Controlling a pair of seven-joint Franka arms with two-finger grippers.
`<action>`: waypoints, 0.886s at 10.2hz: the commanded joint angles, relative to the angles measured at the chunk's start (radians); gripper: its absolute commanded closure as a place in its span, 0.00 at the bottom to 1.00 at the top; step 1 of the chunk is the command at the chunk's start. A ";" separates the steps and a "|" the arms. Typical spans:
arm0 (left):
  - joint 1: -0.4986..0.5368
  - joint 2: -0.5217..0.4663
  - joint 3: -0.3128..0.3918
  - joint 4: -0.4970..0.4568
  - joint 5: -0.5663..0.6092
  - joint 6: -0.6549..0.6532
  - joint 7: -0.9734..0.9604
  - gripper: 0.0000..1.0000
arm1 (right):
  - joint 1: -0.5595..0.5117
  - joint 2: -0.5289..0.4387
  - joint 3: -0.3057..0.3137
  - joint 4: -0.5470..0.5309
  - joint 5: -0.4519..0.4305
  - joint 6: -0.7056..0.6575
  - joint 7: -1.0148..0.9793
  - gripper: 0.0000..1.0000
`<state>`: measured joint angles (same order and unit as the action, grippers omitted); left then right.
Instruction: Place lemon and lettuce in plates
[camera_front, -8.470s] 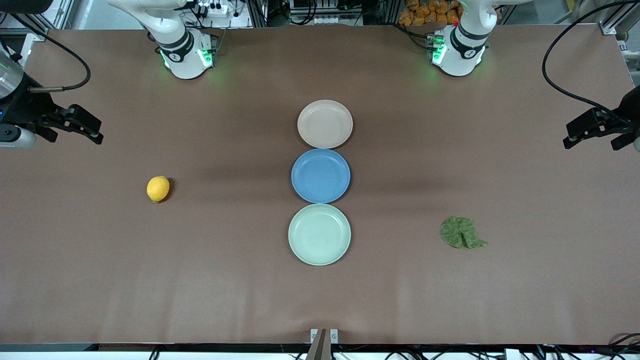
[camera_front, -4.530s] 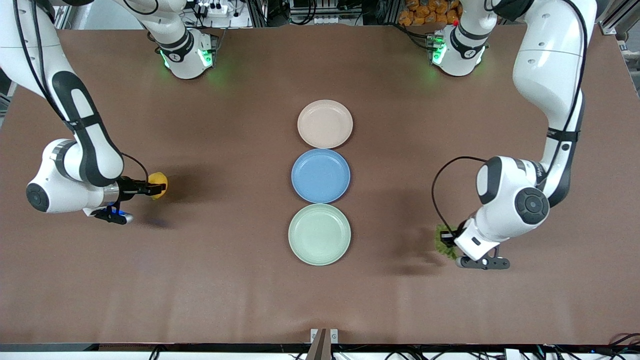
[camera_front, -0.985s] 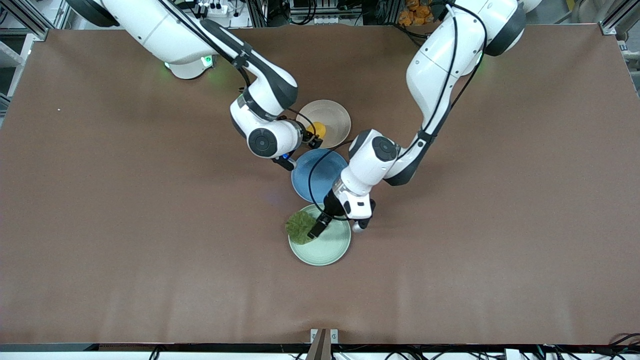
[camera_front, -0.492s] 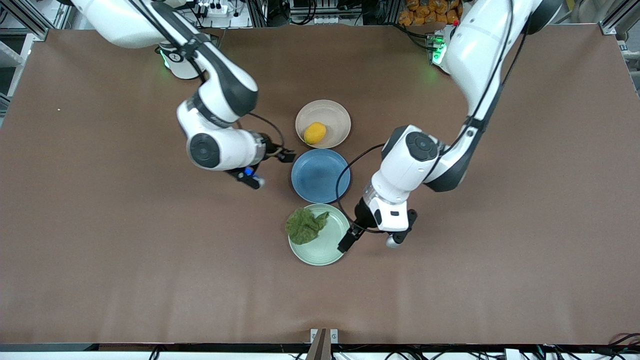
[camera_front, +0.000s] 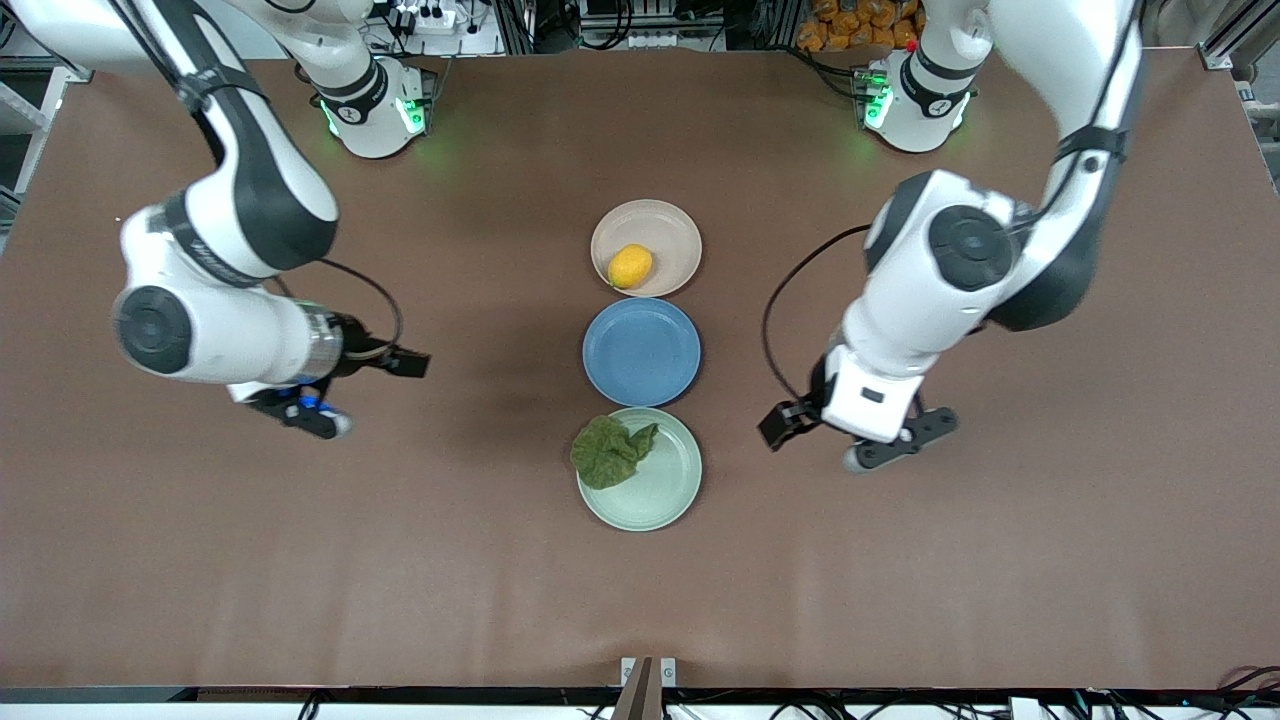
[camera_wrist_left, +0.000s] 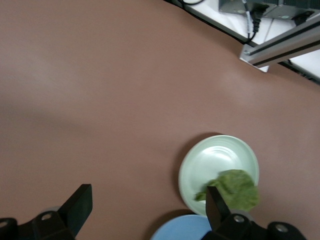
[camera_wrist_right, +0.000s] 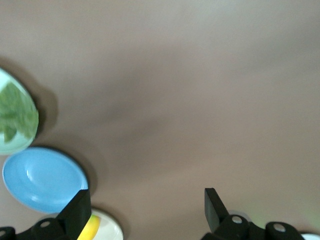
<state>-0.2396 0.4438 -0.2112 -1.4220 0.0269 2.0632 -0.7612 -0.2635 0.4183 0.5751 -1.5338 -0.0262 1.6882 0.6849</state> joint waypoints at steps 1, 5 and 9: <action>0.086 -0.103 -0.005 -0.038 0.019 -0.128 0.254 0.00 | -0.074 -0.044 0.015 0.081 -0.041 -0.102 -0.095 0.00; 0.197 -0.204 -0.004 -0.037 0.019 -0.254 0.456 0.00 | -0.146 -0.140 0.008 0.107 -0.105 -0.127 -0.160 0.00; 0.252 -0.302 -0.008 -0.041 0.015 -0.371 0.480 0.00 | -0.148 -0.286 -0.063 0.100 -0.080 -0.139 -0.245 0.00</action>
<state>-0.0059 0.2018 -0.2081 -1.4295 0.0273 1.7360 -0.3010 -0.4109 0.2061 0.5322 -1.4084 -0.1117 1.5640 0.4655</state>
